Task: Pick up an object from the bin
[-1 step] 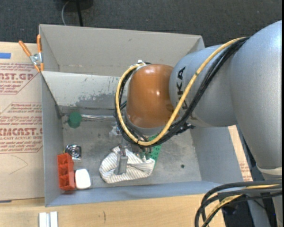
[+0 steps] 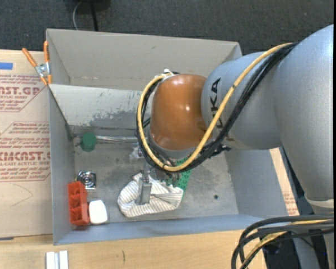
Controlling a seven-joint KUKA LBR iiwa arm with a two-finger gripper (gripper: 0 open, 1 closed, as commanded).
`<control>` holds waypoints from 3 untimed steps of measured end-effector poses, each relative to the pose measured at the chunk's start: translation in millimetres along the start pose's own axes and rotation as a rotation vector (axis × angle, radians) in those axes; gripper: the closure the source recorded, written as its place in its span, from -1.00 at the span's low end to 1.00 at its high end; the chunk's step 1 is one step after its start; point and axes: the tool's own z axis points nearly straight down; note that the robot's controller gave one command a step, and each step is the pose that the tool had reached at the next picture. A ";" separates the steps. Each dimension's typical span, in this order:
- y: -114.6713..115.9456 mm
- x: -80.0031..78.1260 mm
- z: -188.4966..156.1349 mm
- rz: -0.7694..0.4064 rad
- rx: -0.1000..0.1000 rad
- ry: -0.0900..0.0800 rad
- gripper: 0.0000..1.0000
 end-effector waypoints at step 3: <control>-86.6 -17.7 72.4 -0.024 0.001 0.002 -1.00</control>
Offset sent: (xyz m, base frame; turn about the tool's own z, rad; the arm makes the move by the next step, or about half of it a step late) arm 0.0195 -0.0814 -0.0777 -0.0623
